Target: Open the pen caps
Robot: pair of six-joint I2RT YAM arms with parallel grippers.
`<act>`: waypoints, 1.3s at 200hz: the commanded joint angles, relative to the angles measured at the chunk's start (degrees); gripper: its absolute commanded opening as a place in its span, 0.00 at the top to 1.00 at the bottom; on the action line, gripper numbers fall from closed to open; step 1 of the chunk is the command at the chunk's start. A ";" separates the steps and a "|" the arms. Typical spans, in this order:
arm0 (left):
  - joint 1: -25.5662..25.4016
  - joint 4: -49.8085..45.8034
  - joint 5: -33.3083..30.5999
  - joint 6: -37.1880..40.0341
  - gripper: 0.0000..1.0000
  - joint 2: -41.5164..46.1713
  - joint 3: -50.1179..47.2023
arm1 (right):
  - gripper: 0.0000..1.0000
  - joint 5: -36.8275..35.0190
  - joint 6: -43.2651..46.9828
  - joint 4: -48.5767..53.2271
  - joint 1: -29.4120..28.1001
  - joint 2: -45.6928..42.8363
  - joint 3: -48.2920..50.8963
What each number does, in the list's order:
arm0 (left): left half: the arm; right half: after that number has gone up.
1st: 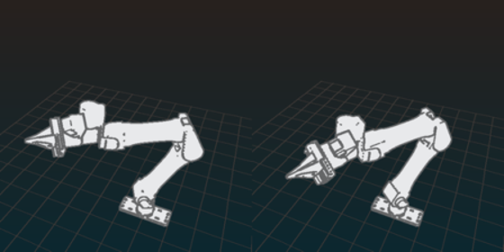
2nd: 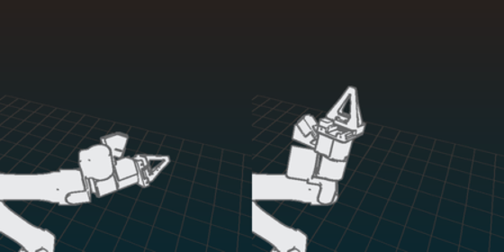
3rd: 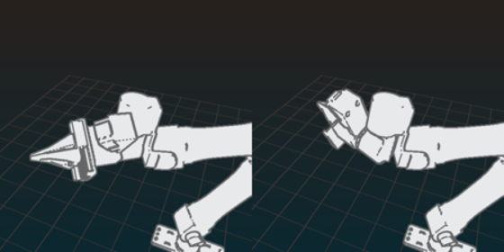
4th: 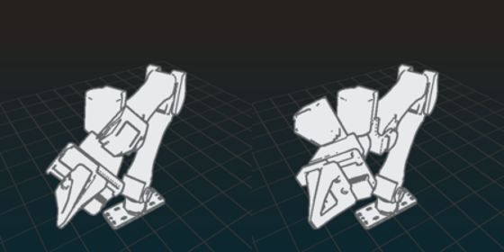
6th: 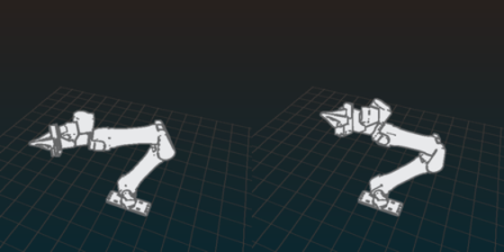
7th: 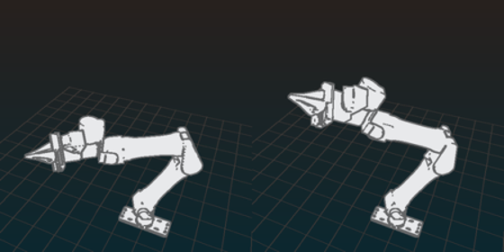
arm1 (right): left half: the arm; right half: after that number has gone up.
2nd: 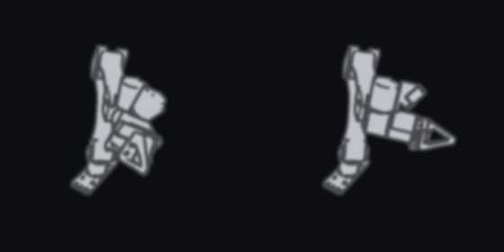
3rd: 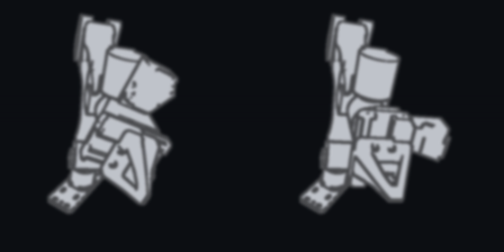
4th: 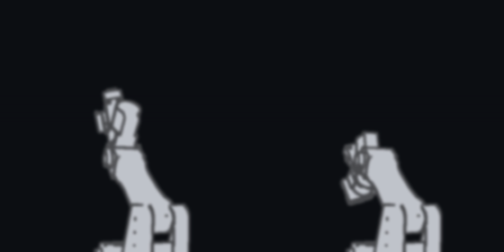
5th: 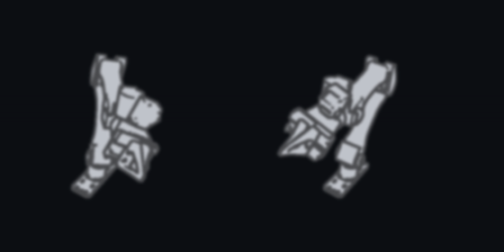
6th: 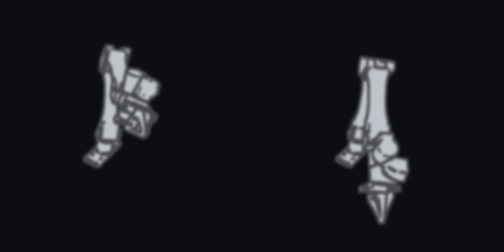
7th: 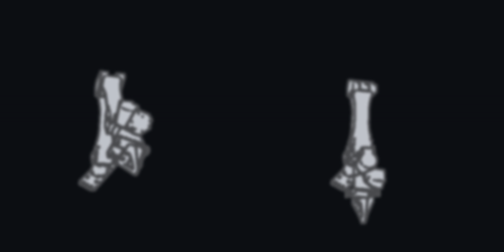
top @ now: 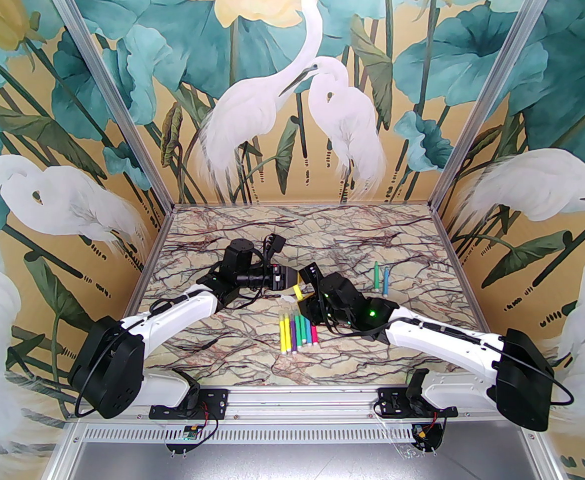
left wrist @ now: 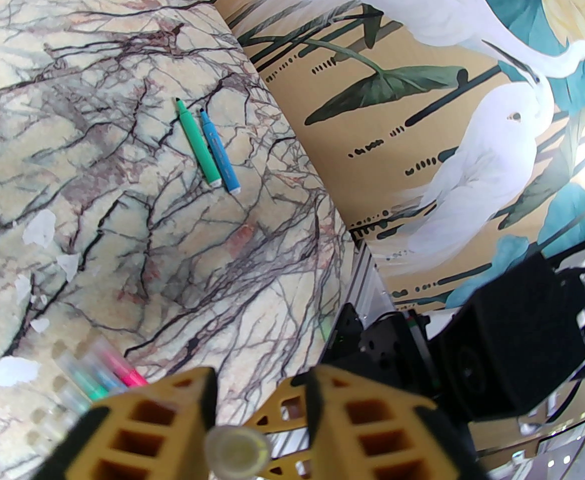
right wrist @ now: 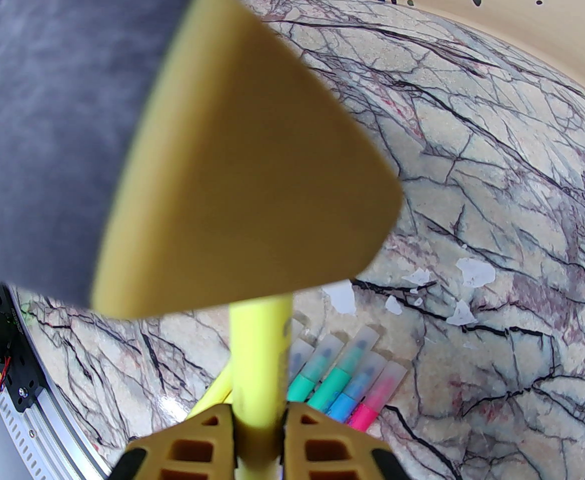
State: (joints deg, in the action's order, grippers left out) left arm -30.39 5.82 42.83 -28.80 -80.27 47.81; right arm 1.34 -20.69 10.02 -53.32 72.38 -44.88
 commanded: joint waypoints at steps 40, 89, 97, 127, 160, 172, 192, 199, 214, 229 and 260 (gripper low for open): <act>-0.28 2.17 1.11 -0.78 0.83 -1.67 2.02 | 0.83 -0.31 1.23 -0.88 -0.47 0.49 -1.35; -0.29 2.07 1.47 -1.15 0.91 -1.62 2.02 | 0.72 0.23 1.59 -1.75 -0.46 0.57 -0.73; -0.31 2.11 1.72 -1.26 0.92 -1.63 2.01 | 0.69 0.27 1.65 -2.01 -0.44 0.57 -0.77; -0.32 3.38 3.51 -2.37 0.93 -1.37 1.89 | 0.64 0.15 1.34 -2.64 -0.45 1.09 -1.20; -0.28 5.81 5.35 -3.96 0.93 -1.30 1.35 | 0.63 0.23 1.09 -2.74 -0.46 2.56 -2.11; -0.28 6.39 5.50 -4.38 0.93 -1.32 1.24 | 0.64 0.39 1.09 -3.00 -0.47 2.89 -2.20; -0.28 6.47 5.46 -4.43 0.94 -1.38 1.04 | 0.66 0.51 0.87 -3.34 -0.47 2.87 -2.18; -0.28 6.41 5.36 -4.38 0.94 -1.31 0.97 | 0.67 0.46 0.91 -3.28 -0.47 2.70 -2.10; -0.30 6.38 5.18 -4.28 0.94 -1.36 0.88 | 0.68 0.41 1.00 -3.32 -0.45 2.42 -1.99; -0.35 6.18 5.16 -4.23 0.94 -1.51 0.87 | 0.68 0.41 1.00 -3.11 -0.46 2.07 -1.94; -0.28 6.17 5.00 -4.08 0.94 -2.08 0.97 | 0.69 0.37 1.09 -3.30 -0.47 1.72 -1.75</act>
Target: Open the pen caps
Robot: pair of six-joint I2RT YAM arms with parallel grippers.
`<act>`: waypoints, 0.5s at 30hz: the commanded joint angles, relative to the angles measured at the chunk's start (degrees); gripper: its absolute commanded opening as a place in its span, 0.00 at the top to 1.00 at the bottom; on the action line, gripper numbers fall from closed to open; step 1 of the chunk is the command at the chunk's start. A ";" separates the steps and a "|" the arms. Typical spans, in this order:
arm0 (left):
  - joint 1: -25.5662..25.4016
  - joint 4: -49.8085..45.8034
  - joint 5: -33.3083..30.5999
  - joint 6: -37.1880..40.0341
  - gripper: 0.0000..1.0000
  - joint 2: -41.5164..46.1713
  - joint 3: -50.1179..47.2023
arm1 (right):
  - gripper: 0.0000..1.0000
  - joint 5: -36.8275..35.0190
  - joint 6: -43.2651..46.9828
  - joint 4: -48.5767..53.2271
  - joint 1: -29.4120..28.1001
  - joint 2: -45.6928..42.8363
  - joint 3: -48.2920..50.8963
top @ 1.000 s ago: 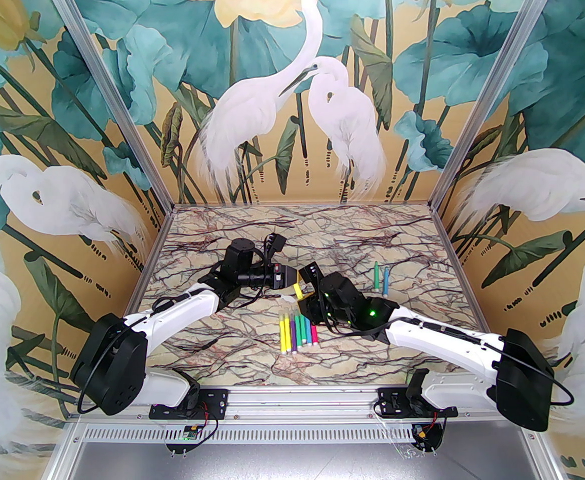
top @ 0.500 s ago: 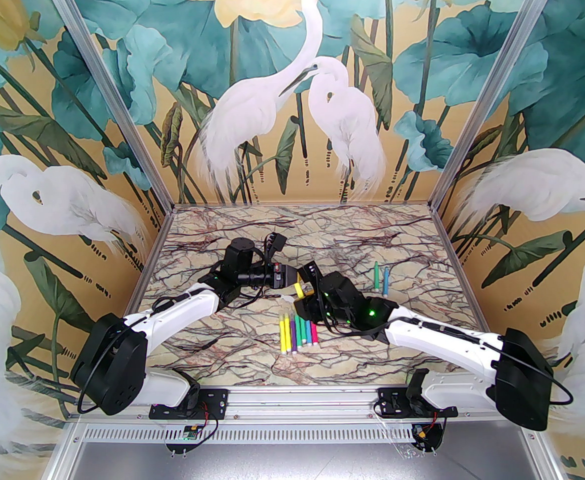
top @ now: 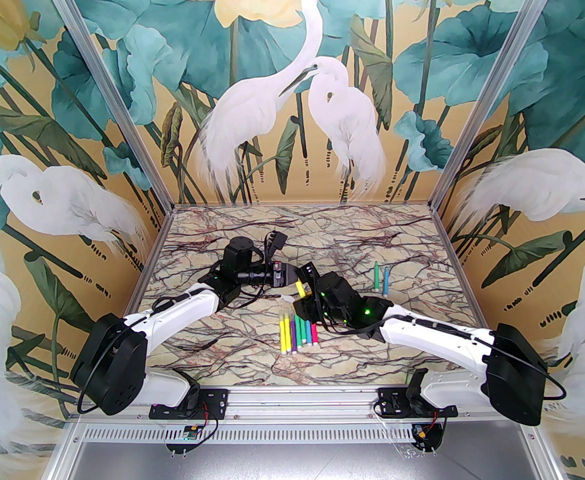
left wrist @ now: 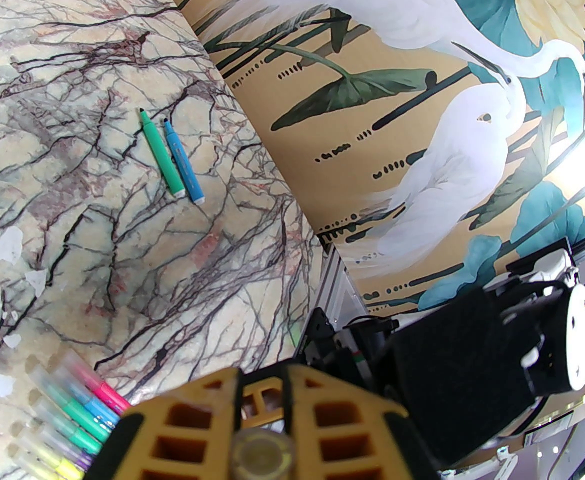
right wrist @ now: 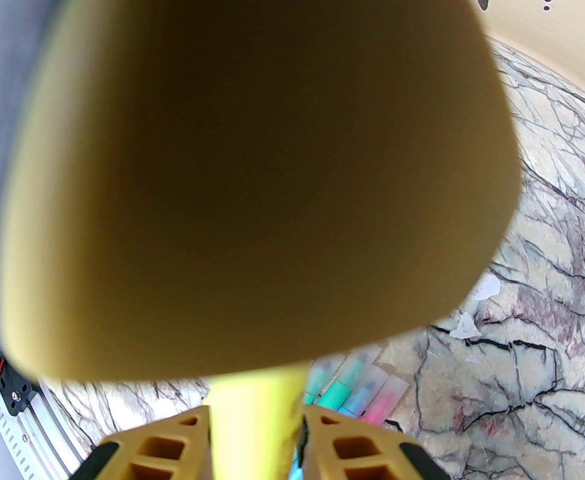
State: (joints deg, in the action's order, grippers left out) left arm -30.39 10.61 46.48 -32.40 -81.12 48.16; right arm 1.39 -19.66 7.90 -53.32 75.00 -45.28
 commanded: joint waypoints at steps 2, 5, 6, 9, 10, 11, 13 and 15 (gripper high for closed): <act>-0.28 1.38 1.26 -0.48 0.94 -1.40 0.56 | 0.70 0.36 0.06 -1.18 -0.44 -0.91 -1.33; -0.28 1.64 1.20 -0.64 0.94 -1.53 0.62 | 0.74 0.54 0.06 -1.36 -0.45 -1.01 -1.22; -0.28 1.76 1.15 -0.77 0.94 -1.58 0.61 | 0.77 0.61 0.06 -1.39 -0.47 -0.99 -1.27; -0.33 1.86 0.78 -0.91 0.94 -1.49 0.62 | 0.83 0.81 0.15 -1.48 -0.47 -1.00 -1.07; -0.28 1.79 0.65 -0.94 0.94 -1.50 0.62 | 0.84 0.70 0.13 -1.54 -0.47 -0.95 -1.06; -0.28 1.79 0.58 -0.95 0.94 -1.56 0.62 | 0.86 0.65 0.15 -1.62 -0.47 -1.07 -0.96; -0.33 1.69 0.20 -1.01 0.94 -1.64 0.62 | 0.88 0.69 0.13 -1.63 -0.42 -1.16 -0.80; -0.28 1.35 -0.40 -1.04 0.95 -1.60 0.56 | 0.89 0.67 0.15 -1.58 -0.47 -1.33 -0.58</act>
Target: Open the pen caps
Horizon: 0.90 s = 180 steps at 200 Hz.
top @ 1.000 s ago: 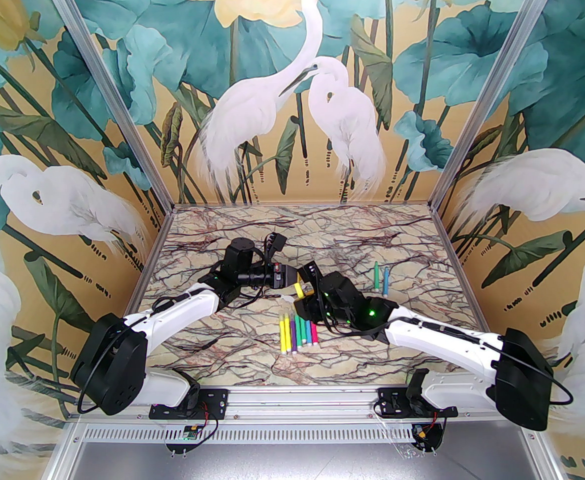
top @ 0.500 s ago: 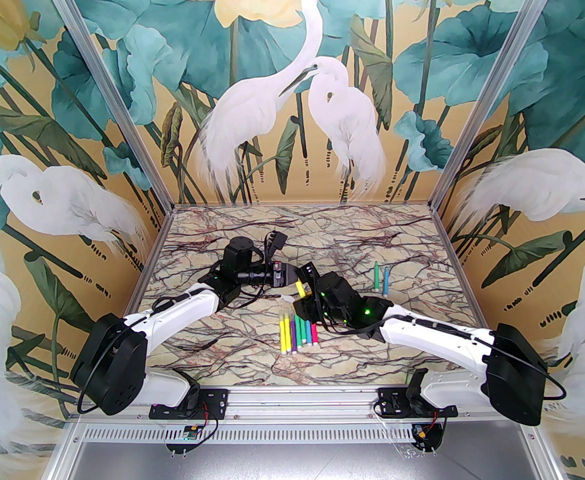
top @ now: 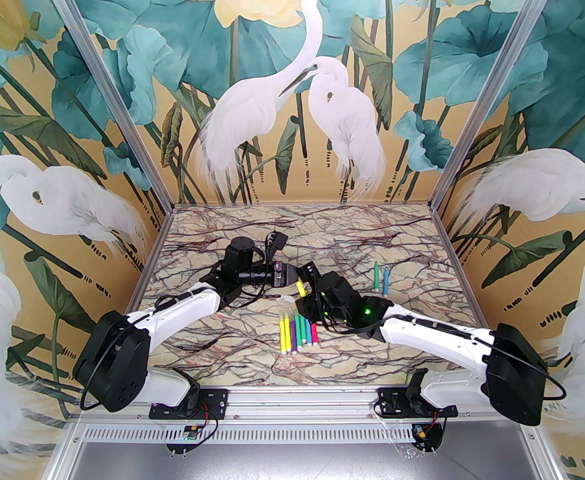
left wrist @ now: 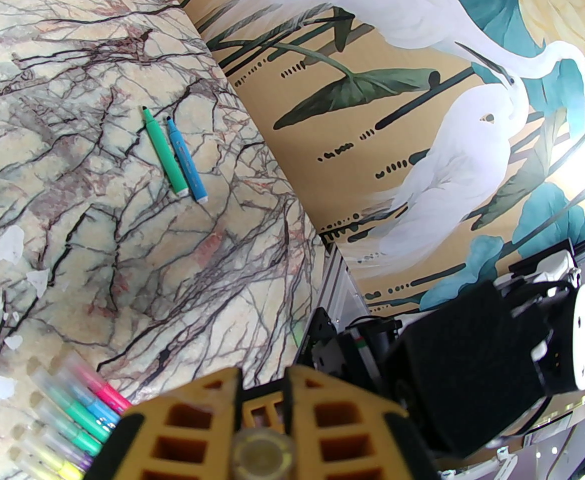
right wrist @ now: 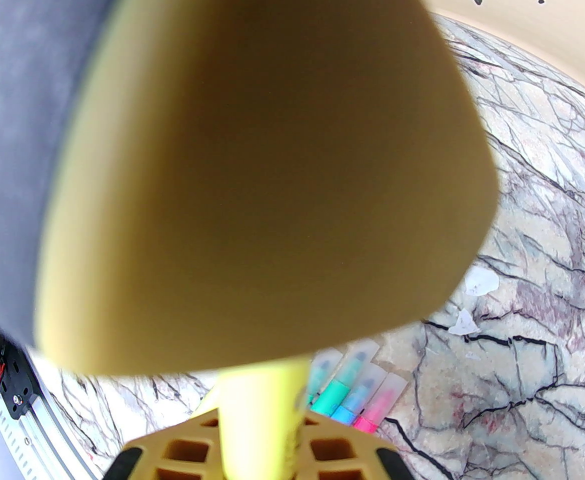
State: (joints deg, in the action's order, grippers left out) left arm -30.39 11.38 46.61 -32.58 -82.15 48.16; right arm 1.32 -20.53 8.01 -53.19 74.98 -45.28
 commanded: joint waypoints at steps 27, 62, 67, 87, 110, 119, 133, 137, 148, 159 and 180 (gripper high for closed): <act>-0.30 -2.28 -4.65 -0.60 1.00 -0.69 1.23 | 0.92 0.64 0.72 -1.50 -0.55 -1.72 0.14; -0.30 -3.55 -6.26 -1.09 1.00 -1.59 2.17 | 0.95 0.52 -0.10 -1.22 -0.60 -3.14 1.89; -0.29 -3.45 -6.36 -1.23 1.00 -1.64 2.27 | 0.95 0.57 -0.16 -1.18 -0.59 -3.36 2.17; -0.30 -3.55 -7.15 -1.54 1.00 -1.74 2.43 | 0.97 0.26 -0.54 -0.97 -0.59 -4.38 3.32; -0.28 -3.73 -8.00 -1.61 1.00 -1.94 3.08 | 0.98 0.26 -1.00 -0.50 -0.59 -4.94 4.45; -0.29 -3.82 -8.31 -1.69 1.00 -2.09 3.33 | 0.99 0.34 -1.21 -0.21 -0.59 -5.02 4.95; -0.19 -3.76 -8.46 -2.10 1.00 -2.38 3.78 | 0.99 0.39 -1.67 0.29 -0.56 -5.31 5.75; -0.12 -3.66 -8.39 -2.25 1.00 -2.49 3.95 | 0.99 0.50 -1.82 0.40 -0.60 -5.43 5.98; 0.05 -3.60 -8.38 -2.48 1.00 -2.79 4.25 | 1.00 0.53 -2.17 0.69 -0.60 -5.85 6.68; 0.24 -3.55 -8.53 -2.74 1.00 -3.09 4.61 | 1.00 0.44 -2.59 0.93 -0.60 -6.49 7.53; 0.81 -3.34 -8.98 -3.48 1.00 -3.56 4.89 | 1.00 0.36 -3.43 1.09 -0.58 -8.26 9.25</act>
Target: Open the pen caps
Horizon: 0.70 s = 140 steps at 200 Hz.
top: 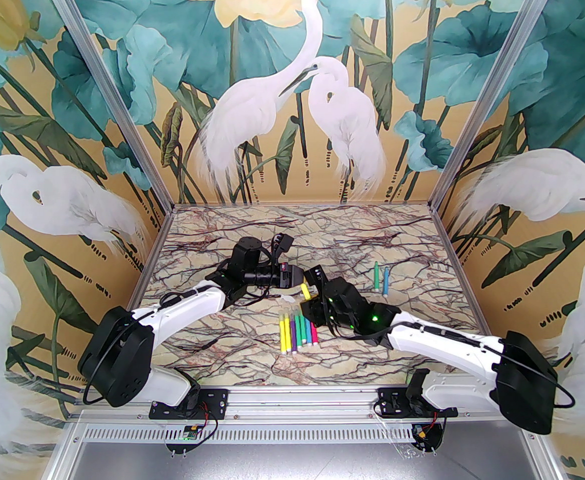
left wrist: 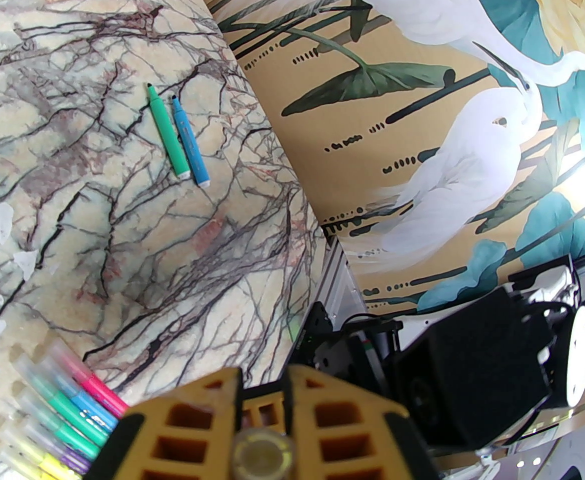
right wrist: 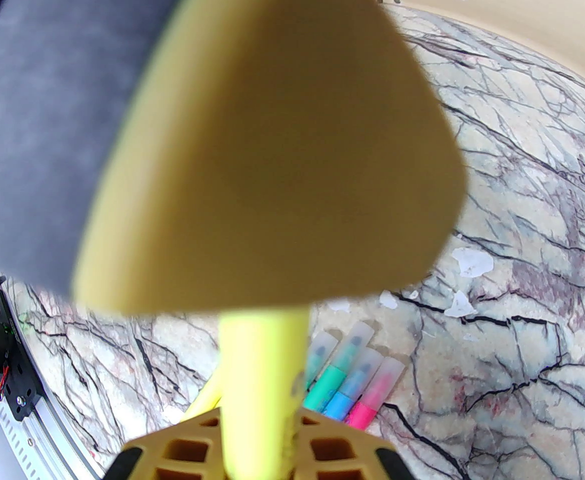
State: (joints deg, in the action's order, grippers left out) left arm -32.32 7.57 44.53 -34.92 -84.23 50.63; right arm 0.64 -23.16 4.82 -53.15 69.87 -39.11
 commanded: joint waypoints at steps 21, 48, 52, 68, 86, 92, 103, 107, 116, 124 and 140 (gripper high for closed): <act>3.38 1.20 -7.45 -2.36 1.00 -1.79 2.55 | 1.00 0.46 -1.35 4.72 -0.64 -4.76 4.58; 4.19 1.58 -7.71 -3.40 1.00 -2.26 3.21 | 1.00 0.07 -1.63 5.07 -0.64 -5.71 5.57; 4.36 1.57 -7.75 -3.54 1.00 -2.32 3.36 | 1.00 0.06 -1.63 5.11 -0.60 -5.78 5.57; 4.79 1.40 -7.88 -3.82 1.00 -2.37 3.79 | 1.00 -0.07 -1.66 5.08 -0.58 -5.63 5.73; 5.21 1.32 -8.11 -4.12 1.00 -2.38 4.01 | 1.00 -0.03 -1.63 4.77 -0.57 -5.45 5.94; 5.33 1.43 -8.06 -4.19 1.00 -2.50 3.95 | 1.00 -0.03 -1.63 4.74 -0.62 -5.39 5.83; 5.76 1.48 -7.90 -4.41 1.00 -2.51 4.06 | 1.00 0.05 -1.54 4.59 -0.63 -5.34 5.74; 6.00 1.55 -7.85 -4.53 1.00 -2.49 4.12 | 1.00 0.06 -1.47 4.51 -0.64 -5.29 5.67; 6.47 1.51 -7.58 -4.72 1.00 -2.48 4.08 | 1.00 0.06 -1.32 4.50 -0.64 -5.22 5.67; 6.83 1.44 -7.60 -4.81 1.00 -2.41 4.17 | 1.00 0.06 -1.28 4.43 -0.64 -5.25 5.63; 7.66 1.26 -7.46 -4.90 1.00 -2.15 4.17 | 1.00 -0.03 -1.17 4.51 -0.63 -5.19 5.71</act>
State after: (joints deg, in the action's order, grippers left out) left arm -26.44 7.55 40.80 -39.48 -86.02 53.10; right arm 0.08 -24.36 6.44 -53.47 65.32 -33.95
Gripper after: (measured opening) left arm 0.169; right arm 0.184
